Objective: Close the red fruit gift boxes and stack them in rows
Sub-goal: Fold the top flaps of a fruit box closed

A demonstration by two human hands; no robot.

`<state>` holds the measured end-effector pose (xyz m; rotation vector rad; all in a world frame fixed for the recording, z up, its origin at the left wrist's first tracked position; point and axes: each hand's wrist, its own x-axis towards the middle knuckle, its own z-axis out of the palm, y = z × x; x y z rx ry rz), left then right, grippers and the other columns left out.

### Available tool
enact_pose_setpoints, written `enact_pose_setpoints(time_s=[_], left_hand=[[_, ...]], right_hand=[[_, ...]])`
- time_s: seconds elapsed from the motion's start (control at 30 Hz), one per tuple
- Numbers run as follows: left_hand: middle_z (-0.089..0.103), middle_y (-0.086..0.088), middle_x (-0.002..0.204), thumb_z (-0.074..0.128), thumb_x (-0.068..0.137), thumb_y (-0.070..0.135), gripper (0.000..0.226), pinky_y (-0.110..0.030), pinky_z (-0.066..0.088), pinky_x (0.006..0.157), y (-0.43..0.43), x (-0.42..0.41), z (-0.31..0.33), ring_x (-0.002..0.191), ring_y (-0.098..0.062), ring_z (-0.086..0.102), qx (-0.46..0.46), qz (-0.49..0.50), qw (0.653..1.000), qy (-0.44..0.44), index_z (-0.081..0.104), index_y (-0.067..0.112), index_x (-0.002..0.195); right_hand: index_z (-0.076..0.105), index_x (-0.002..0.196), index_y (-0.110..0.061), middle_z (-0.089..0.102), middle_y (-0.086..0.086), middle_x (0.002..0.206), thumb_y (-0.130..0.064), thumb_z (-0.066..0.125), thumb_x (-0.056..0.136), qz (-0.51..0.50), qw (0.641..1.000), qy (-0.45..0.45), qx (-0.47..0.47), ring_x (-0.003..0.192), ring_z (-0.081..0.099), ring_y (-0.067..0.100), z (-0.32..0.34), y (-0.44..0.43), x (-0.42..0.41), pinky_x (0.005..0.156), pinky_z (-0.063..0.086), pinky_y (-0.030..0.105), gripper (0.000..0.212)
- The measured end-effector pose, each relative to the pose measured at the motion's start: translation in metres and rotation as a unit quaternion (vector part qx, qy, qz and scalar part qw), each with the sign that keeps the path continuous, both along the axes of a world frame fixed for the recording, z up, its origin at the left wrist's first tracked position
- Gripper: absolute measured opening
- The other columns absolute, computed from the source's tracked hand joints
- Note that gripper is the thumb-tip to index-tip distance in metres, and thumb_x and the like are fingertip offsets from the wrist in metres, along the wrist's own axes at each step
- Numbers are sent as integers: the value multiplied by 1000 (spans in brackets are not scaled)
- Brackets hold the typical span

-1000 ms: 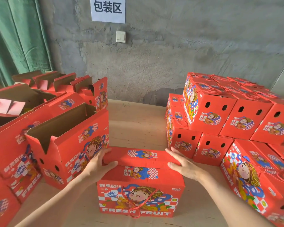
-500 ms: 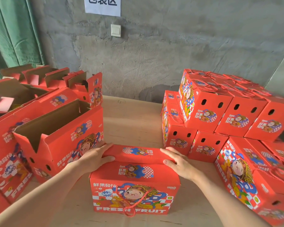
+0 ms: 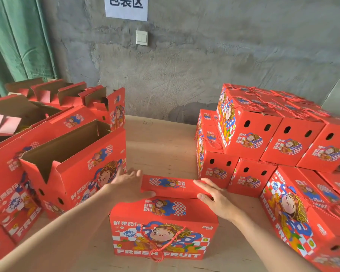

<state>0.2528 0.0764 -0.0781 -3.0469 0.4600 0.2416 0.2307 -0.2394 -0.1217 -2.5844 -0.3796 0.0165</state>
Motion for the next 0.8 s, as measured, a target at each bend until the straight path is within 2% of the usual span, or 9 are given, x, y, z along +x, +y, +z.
enact_pose_setpoints(time_s=[0.07, 0.17, 0.23, 0.3, 0.47, 0.6, 0.73, 0.8], left_hand=[[48, -10, 134, 31, 75, 84, 92, -50, 10, 115, -21, -2, -3, 129, -27, 38, -21, -3, 1000, -7, 35, 11, 130], [39, -11, 141, 29, 77, 83, 90, -45, 25, 110, -31, -1, -9, 131, -32, 35, -24, -4, 1000, -12, 23, 23, 143], [35, -12, 142, 26, 78, 82, 86, -46, 25, 110, -29, -1, -12, 132, -33, 31, -14, -10, 1000, -15, 13, 33, 147], [34, -12, 143, 24, 78, 82, 85, -48, 24, 110, -27, -1, -15, 133, -34, 30, -4, -16, 1000, -20, 8, 35, 148], [33, -15, 142, 22, 79, 79, 87, -51, 19, 112, -29, -4, -15, 134, -35, 27, 14, -19, 999, -27, 3, 31, 150], [34, -17, 141, 24, 81, 74, 87, -50, 23, 111, -31, -4, -13, 131, -36, 30, 24, -32, 999, -21, 2, 27, 151], [34, -11, 141, 26, 84, 72, 79, -44, 30, 108, -15, 7, -7, 130, -31, 31, 9, -86, 996, 10, 0, 35, 150], [35, -4, 140, 16, 79, 77, 79, -41, 29, 108, -2, 13, -7, 129, -25, 31, 9, -118, 993, 14, -1, 42, 148]], right_hand=[[36, 139, -47, 24, -16, 153, -42, 48, 95, 0, 1000, -4, -1, 139, 28, 7, 1, 1, -1, 112, 26, 25, 45], [36, 139, -48, 22, -17, 153, -43, 48, 95, -1, 1000, 2, -7, 139, 28, 5, 3, 1, -2, 108, 24, 20, 45], [35, 138, -49, 20, -19, 154, -44, 48, 95, 0, 1000, 10, 0, 139, 26, 4, 3, 0, -3, 109, 24, 21, 46], [33, 138, -51, 17, -22, 154, -45, 48, 95, 5, 1000, 21, 5, 139, 24, 3, 2, 0, -3, 111, 24, 22, 47], [27, 137, -56, 9, -26, 154, -48, 44, 95, 16, 999, 38, 16, 140, 22, 2, -1, -2, -2, 112, 23, 27, 46], [24, 131, -63, 9, -27, 153, -48, 45, 95, 20, 999, 39, 27, 139, 22, 1, -2, -1, -2, 111, 24, 27, 44], [21, 126, -69, 7, -26, 154, -51, 43, 95, 23, 999, 41, 27, 139, 22, 2, -1, -2, -2, 112, 25, 29, 42], [22, 126, -69, 7, -25, 155, -52, 43, 94, 20, 998, 42, 29, 140, 21, 2, 0, -1, -2, 113, 26, 31, 42]])
